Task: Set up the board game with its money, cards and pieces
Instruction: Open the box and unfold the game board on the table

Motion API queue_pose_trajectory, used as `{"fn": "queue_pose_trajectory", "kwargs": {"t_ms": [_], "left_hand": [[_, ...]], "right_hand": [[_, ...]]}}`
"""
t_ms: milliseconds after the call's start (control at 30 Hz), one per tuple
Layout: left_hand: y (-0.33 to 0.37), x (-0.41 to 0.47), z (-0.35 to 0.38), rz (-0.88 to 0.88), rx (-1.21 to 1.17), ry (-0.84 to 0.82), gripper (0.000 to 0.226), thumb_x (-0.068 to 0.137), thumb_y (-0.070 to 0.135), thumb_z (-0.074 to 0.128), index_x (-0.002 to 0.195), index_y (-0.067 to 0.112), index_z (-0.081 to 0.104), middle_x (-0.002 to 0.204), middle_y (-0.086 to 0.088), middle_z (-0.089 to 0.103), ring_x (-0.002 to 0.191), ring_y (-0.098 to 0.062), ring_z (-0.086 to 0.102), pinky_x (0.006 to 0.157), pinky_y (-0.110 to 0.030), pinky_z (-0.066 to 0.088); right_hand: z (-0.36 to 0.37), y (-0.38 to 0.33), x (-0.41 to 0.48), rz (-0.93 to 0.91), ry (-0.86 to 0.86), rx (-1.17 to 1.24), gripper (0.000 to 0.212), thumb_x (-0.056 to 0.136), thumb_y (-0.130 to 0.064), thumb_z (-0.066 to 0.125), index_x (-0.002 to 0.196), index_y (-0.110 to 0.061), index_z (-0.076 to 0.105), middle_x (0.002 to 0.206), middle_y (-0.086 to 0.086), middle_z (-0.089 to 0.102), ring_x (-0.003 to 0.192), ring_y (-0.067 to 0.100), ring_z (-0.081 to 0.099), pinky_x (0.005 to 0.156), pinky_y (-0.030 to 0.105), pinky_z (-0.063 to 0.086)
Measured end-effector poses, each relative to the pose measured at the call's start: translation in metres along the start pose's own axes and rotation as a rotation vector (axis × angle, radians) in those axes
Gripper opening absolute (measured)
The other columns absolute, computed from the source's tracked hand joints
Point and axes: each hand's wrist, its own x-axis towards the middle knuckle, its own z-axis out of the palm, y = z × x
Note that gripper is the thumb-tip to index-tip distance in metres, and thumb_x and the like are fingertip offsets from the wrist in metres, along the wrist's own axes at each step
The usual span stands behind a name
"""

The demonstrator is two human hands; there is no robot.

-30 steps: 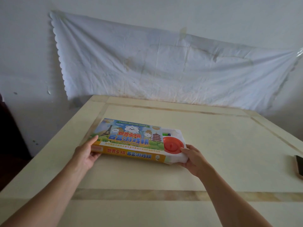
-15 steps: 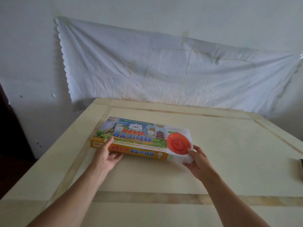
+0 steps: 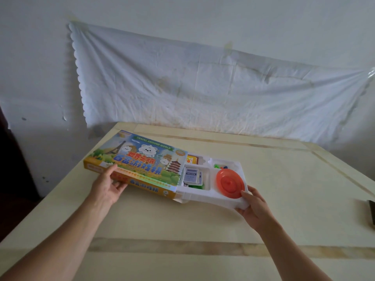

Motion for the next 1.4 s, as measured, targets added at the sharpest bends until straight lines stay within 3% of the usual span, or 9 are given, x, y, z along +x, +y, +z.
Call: {"fn": "queue_pose_trajectory", "kwargs": {"t_ms": [167, 367, 567, 933, 1033, 1167, 1300, 1400], "left_hand": [[0.013, 0.005, -0.007, 0.043, -0.001, 0.021, 0.011, 0.089, 0.02, 0.063, 0.095, 0.02, 0.053, 0.096, 0.0, 0.064, 0.104, -0.02, 0.058, 0.093, -0.036, 0.044], [0.019, 0.003, -0.009, 0.101, -0.044, 0.041, 0.04, 0.089, 0.019, 0.063, 0.127, 0.019, 0.051, 0.105, 0.0, 0.065, 0.104, -0.019, 0.06, 0.094, -0.038, 0.045], [0.02, 0.005, -0.006, 0.159, -0.07, 0.065, 0.043, 0.09, 0.018, 0.063, 0.131, 0.021, 0.048, 0.097, 0.001, 0.065, 0.102, -0.02, 0.061, 0.089, -0.038, 0.047], [0.033, 0.01, -0.017, 0.17, -0.115, 0.133, 0.045, 0.089, 0.022, 0.065, 0.131, 0.023, 0.05, 0.115, 0.001, 0.066, 0.093, -0.016, 0.065, 0.087, -0.037, 0.05], [0.043, 0.011, -0.018, 0.148, -0.156, 0.115, 0.044, 0.089, 0.027, 0.064, 0.131, 0.022, 0.051, 0.115, 0.002, 0.066, 0.094, -0.016, 0.065, 0.076, -0.033, 0.055], [0.044, 0.009, -0.01, 0.144, -0.157, 0.071, 0.043, 0.088, 0.027, 0.065, 0.129, 0.018, 0.053, 0.111, 0.002, 0.068, 0.088, -0.016, 0.067, 0.065, -0.032, 0.057], [0.034, 0.003, 0.001, 0.151, -0.147, 0.029, 0.039, 0.089, 0.024, 0.064, 0.127, 0.019, 0.053, 0.109, 0.0, 0.067, 0.088, -0.017, 0.066, 0.078, -0.034, 0.056], [0.024, -0.003, 0.009, 0.128, -0.163, 0.013, 0.031, 0.09, 0.022, 0.064, 0.119, 0.019, 0.055, 0.101, -0.001, 0.068, 0.088, -0.019, 0.066, 0.08, -0.035, 0.055]], "right_hand": [[-0.006, -0.002, 0.0, 0.008, 0.008, 0.005, 0.02, 0.091, 0.001, 0.048, 0.097, -0.015, 0.058, 0.08, 0.01, 0.07, 0.063, 0.022, 0.068, 0.053, 0.036, 0.056], [-0.016, -0.006, 0.001, 0.021, 0.059, -0.033, 0.019, 0.091, 0.001, 0.05, 0.096, -0.015, 0.057, 0.08, 0.011, 0.068, 0.061, 0.021, 0.066, 0.049, 0.033, 0.055], [-0.023, -0.008, 0.001, 0.039, 0.074, -0.043, 0.019, 0.091, 0.002, 0.049, 0.095, -0.014, 0.057, 0.071, 0.009, 0.071, 0.057, 0.021, 0.068, 0.049, 0.037, 0.057], [-0.016, -0.01, -0.003, 0.059, 0.082, -0.085, 0.017, 0.092, 0.002, 0.048, 0.093, -0.012, 0.057, 0.079, 0.013, 0.068, 0.061, 0.024, 0.067, 0.051, 0.037, 0.057], [-0.013, -0.01, -0.005, 0.058, 0.089, -0.085, 0.017, 0.091, 0.003, 0.048, 0.093, -0.011, 0.056, 0.084, 0.015, 0.066, 0.059, 0.023, 0.067, 0.048, 0.036, 0.057], [-0.005, -0.008, -0.006, 0.063, 0.08, -0.101, 0.016, 0.092, 0.003, 0.047, 0.097, -0.01, 0.055, 0.089, 0.017, 0.063, 0.07, 0.027, 0.063, 0.05, 0.035, 0.057], [0.006, -0.004, -0.007, 0.078, 0.075, -0.126, 0.017, 0.092, 0.002, 0.048, 0.096, -0.012, 0.055, 0.091, 0.016, 0.063, 0.076, 0.029, 0.061, 0.052, 0.036, 0.057], [0.016, 0.0, -0.009, 0.089, 0.057, -0.143, 0.017, 0.092, 0.001, 0.048, 0.097, -0.013, 0.055, 0.093, 0.015, 0.063, 0.076, 0.029, 0.061, 0.054, 0.035, 0.056]]}}
